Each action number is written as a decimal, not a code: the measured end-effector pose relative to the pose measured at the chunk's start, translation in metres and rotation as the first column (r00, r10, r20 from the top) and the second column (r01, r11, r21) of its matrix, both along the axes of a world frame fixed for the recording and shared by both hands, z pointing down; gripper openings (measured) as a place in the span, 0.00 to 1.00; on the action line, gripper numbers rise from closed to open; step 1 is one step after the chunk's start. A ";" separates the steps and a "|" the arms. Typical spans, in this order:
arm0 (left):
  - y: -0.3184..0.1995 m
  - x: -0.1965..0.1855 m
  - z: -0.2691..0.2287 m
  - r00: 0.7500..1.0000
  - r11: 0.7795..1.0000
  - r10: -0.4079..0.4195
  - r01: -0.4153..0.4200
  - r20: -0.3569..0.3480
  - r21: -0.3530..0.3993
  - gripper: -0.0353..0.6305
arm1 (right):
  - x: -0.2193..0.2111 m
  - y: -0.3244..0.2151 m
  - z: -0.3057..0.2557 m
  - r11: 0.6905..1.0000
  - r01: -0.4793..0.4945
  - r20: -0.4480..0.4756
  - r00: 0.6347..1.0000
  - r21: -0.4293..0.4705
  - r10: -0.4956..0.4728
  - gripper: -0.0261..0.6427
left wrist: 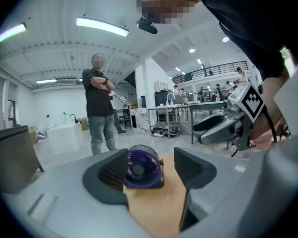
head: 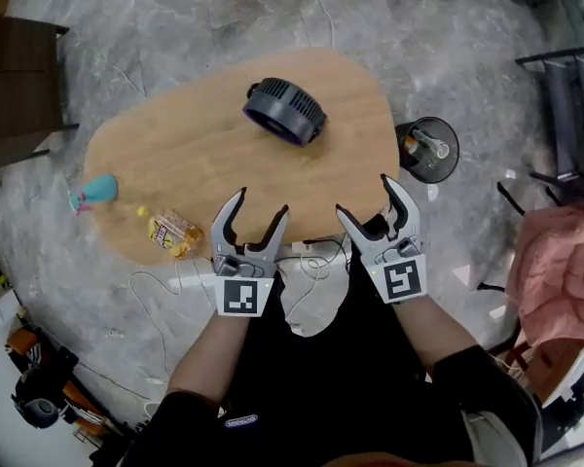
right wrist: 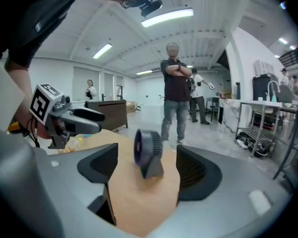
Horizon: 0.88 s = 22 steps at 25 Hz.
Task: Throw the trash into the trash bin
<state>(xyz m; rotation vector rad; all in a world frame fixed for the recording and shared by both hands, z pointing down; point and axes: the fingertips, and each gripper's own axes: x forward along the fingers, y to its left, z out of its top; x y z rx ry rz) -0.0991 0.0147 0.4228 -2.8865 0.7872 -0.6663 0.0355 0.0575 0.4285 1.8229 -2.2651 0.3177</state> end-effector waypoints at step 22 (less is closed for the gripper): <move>0.024 -0.409 0.031 0.719 0.722 -0.692 0.689 -0.056 -0.068 0.67 | -0.412 -0.018 0.105 0.726 0.624 0.038 0.765 -0.290 -0.642 0.81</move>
